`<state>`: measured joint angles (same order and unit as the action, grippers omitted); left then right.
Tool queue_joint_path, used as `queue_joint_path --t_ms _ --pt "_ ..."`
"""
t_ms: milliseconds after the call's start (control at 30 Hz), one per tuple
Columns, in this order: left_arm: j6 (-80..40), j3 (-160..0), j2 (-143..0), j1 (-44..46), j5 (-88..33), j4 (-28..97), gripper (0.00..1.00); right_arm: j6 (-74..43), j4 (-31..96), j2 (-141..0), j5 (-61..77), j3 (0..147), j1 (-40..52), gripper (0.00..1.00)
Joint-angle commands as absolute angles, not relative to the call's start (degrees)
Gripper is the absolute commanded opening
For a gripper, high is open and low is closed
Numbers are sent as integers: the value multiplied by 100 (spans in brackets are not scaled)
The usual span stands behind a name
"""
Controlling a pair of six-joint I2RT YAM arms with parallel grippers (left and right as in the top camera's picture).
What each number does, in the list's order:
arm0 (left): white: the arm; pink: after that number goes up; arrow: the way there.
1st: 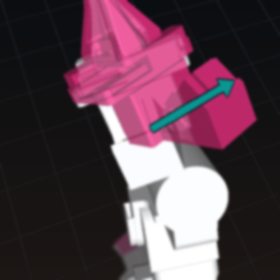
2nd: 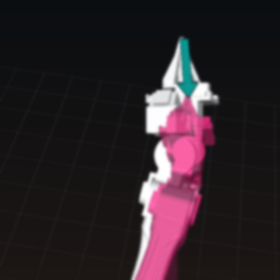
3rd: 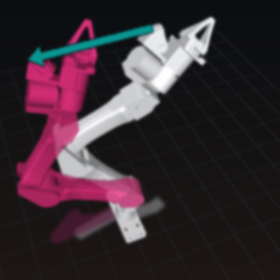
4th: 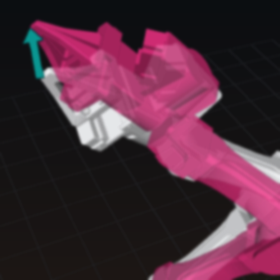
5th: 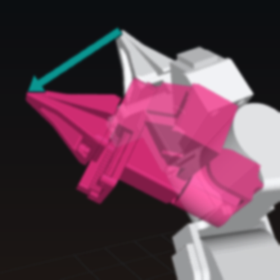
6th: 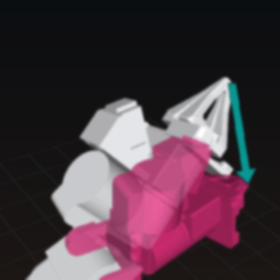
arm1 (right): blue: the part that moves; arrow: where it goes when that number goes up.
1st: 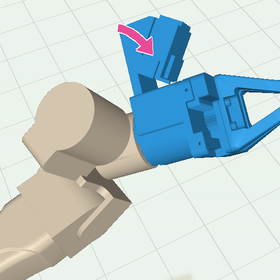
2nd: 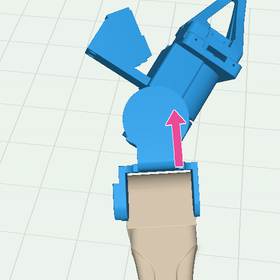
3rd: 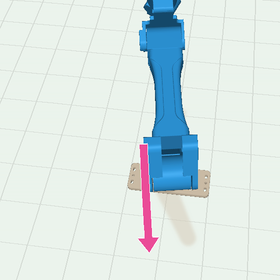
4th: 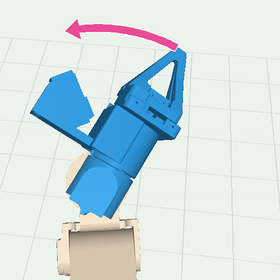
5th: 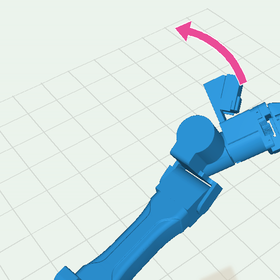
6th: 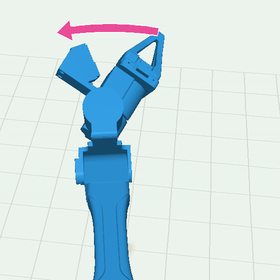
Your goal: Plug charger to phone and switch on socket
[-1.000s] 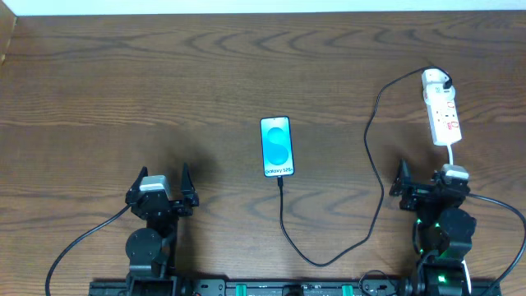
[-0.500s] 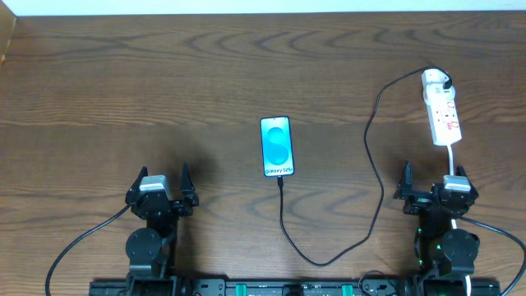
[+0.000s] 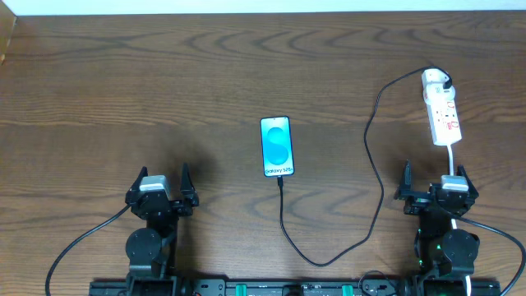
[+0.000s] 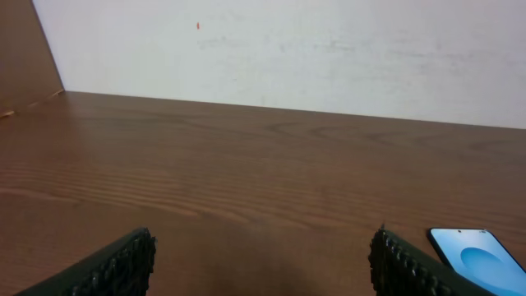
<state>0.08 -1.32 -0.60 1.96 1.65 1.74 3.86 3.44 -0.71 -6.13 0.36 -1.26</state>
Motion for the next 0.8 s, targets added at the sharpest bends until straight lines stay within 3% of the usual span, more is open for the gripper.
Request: queue_joint_path --t_ms 0,767 --pt "84 -23 -23 167 237 405 83 471 370 -27 -685 30 -104 99" --pt "84 -23 -23 167 237 405 83 478 368 -27 -604 32 -108 99"
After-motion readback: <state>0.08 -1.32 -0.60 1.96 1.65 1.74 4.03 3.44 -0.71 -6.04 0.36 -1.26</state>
